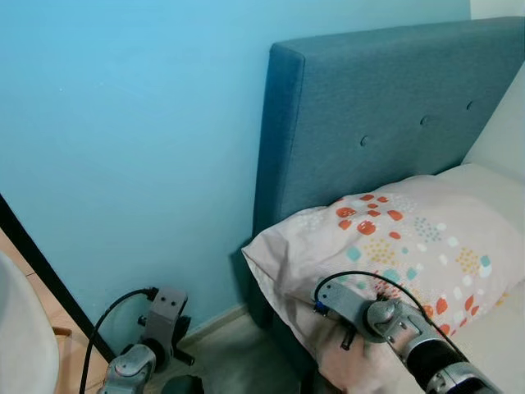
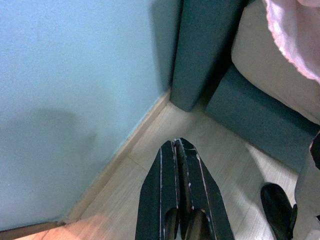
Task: Clean up the room
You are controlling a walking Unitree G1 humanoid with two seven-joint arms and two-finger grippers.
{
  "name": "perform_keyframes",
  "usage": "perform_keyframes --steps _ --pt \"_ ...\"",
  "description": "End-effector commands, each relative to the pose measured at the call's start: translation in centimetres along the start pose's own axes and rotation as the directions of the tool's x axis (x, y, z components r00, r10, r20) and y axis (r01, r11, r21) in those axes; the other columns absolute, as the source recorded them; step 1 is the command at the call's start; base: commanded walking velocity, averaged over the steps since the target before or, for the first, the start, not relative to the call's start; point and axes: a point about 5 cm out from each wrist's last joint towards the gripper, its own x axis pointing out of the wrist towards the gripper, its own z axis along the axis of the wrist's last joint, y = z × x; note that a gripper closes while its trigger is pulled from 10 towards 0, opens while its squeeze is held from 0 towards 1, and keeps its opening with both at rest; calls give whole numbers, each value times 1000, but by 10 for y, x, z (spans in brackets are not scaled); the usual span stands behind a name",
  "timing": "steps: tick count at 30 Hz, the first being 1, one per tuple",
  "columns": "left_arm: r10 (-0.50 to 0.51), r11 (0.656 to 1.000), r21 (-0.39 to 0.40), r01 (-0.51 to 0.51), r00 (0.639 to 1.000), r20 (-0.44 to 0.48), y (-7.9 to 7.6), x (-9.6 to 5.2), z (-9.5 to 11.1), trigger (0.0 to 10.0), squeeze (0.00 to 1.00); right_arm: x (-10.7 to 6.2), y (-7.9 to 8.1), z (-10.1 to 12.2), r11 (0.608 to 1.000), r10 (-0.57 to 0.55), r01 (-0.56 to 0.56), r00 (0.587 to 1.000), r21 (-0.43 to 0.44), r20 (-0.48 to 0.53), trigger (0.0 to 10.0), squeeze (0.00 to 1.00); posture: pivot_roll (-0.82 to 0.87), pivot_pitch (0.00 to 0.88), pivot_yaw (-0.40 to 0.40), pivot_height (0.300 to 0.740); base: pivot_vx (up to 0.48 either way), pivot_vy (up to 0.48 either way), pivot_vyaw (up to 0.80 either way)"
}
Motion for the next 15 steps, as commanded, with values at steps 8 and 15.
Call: perform_keyframes --steps 8,15 --pt "-10 999 44 6 997 82 6 -4 16 10000 0 -35 -71 -50 949 -314 314 941 -14 -131 10000 0 22 163 -121 590 0 0 0" --pt "-8 998 59 2 994 107 7 -6 23 10000 0 -48 -84 -74 925 -373 379 910 -1 -184 10000 0 27 172 -119 590 0 0 0"
